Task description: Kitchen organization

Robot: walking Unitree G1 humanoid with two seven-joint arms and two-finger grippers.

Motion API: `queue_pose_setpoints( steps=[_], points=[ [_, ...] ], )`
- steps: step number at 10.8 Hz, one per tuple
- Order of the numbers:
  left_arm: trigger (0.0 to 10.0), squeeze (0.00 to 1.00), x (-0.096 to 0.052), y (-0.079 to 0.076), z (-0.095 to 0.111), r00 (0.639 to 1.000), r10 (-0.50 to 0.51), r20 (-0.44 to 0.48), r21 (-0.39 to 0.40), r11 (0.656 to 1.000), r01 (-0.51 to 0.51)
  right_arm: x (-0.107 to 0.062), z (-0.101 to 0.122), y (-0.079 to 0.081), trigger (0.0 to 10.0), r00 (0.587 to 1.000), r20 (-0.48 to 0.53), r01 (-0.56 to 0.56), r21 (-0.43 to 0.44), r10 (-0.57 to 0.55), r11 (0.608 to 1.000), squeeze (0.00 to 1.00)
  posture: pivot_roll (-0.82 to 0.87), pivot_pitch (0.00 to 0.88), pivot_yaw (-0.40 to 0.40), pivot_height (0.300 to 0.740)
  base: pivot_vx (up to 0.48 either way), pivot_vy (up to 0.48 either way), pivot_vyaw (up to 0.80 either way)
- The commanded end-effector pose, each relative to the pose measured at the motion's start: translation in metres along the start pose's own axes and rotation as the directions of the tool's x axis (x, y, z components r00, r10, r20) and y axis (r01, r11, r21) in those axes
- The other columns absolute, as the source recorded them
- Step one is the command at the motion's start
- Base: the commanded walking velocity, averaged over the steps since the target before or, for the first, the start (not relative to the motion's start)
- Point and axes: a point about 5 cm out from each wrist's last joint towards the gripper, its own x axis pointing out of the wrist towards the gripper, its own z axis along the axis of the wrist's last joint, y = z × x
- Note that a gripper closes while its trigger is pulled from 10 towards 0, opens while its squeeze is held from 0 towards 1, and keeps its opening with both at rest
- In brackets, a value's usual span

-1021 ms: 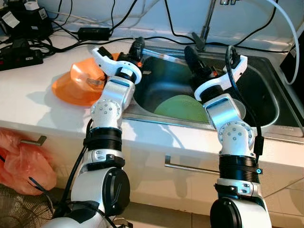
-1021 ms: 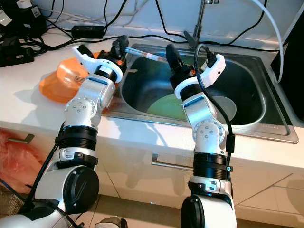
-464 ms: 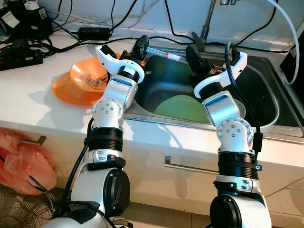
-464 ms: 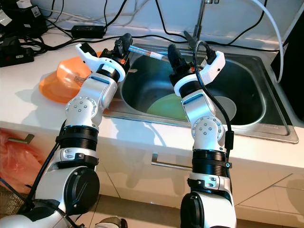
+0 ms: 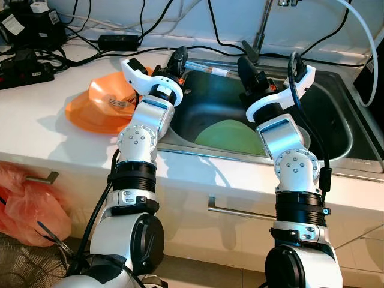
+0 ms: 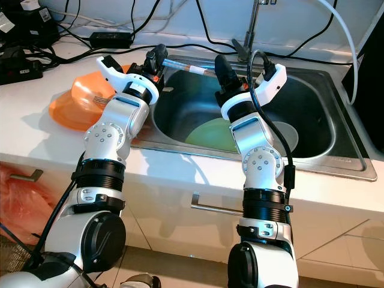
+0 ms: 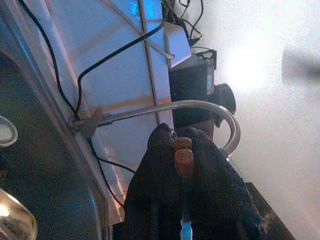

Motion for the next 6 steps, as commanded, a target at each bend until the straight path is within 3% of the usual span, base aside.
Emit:
queue_pose_setpoints(
  steps=[1,2,3,6],
  points=[
    [10.0,0.08,-0.0088,0.0140,-0.0820,0.983,0.052,-0.175,-0.125,0.989,-0.075,0.0059,0.0010,0.0076,0.0,1.000,0.003,-0.004,-0.023,0.004,1.000,0.00,0.07,0.034,0.027,0.740,0.000,0.000,0.00],
    [10.0,0.81,-0.0092,0.0139,-0.0837,0.982,0.048,-0.182,-0.133,0.988,-0.073,0.0060,0.0010,0.0072,0.0,1.000,0.003,0.000,-0.020,0.000,1.000,0.00,0.07,0.034,0.027,0.740,0.000,0.000,0.00],
    [10.0,1.00,-0.0094,0.0139,-0.0846,0.981,0.047,-0.188,-0.136,0.988,-0.073,0.0060,0.0010,0.0070,0.0,1.000,0.002,0.001,-0.019,-0.001,1.000,0.00,0.07,0.034,0.027,0.740,0.000,0.000,0.00],
    [10.0,1.00,-0.0099,0.0138,-0.0857,0.980,0.045,-0.194,-0.138,0.988,-0.073,0.0060,0.0010,0.0068,0.0,1.000,0.002,0.002,-0.017,-0.002,1.000,0.00,0.07,0.034,0.027,0.740,0.000,0.000,0.00]
  ],
)
